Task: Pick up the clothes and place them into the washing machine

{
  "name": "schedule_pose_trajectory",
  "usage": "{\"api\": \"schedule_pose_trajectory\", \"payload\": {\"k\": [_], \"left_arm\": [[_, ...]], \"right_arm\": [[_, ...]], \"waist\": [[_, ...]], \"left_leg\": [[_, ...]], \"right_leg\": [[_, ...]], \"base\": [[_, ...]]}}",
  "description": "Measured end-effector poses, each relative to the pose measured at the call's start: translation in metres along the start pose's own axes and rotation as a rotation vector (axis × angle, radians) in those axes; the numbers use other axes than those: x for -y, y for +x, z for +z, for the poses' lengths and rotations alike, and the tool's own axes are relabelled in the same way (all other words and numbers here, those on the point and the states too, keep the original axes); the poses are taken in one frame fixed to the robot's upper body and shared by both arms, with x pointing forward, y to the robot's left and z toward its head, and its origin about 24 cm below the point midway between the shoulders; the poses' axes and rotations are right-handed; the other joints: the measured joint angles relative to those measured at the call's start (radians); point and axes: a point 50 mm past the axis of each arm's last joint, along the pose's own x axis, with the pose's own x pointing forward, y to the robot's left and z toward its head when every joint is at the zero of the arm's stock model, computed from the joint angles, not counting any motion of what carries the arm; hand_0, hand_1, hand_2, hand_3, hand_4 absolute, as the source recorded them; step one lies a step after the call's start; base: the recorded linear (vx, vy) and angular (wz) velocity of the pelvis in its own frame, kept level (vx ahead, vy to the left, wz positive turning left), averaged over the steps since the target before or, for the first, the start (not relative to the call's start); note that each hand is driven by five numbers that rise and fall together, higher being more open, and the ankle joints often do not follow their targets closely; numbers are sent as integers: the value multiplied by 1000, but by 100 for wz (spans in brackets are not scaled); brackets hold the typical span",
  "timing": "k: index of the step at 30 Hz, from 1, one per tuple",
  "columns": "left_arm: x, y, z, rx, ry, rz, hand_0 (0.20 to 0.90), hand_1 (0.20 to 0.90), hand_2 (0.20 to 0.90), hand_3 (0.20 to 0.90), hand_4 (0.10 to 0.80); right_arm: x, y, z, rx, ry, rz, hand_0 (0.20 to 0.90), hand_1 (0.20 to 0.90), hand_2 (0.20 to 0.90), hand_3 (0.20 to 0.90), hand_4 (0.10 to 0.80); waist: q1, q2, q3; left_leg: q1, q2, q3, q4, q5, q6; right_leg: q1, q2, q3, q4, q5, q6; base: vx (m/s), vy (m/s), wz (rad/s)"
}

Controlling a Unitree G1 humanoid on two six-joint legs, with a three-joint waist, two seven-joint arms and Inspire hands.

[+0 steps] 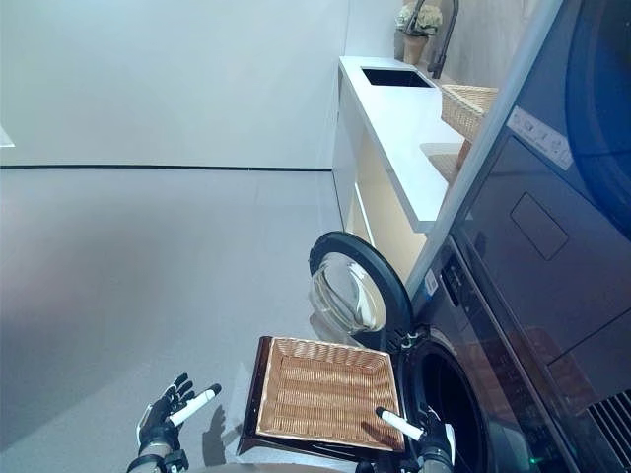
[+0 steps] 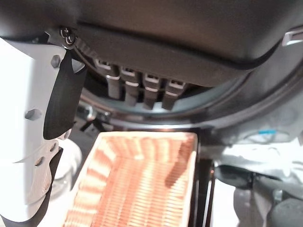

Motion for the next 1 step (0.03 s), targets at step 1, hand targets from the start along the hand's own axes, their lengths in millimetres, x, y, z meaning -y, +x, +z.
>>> {"api": "schedule_pose_trajectory", "payload": {"k": [1], "left_arm": [[0,0,0,-1,0,1,900,900,900,900,800]], "right_arm": [[-1,0,-1,-3,2,1,900,900,900,900,800]], "waist": [[0,1,-1]], "left_leg": [[0,0,0,0,0,0]], "right_leg": [[0,0,0,0,0,0]], "base": [[0,0,0]]}}
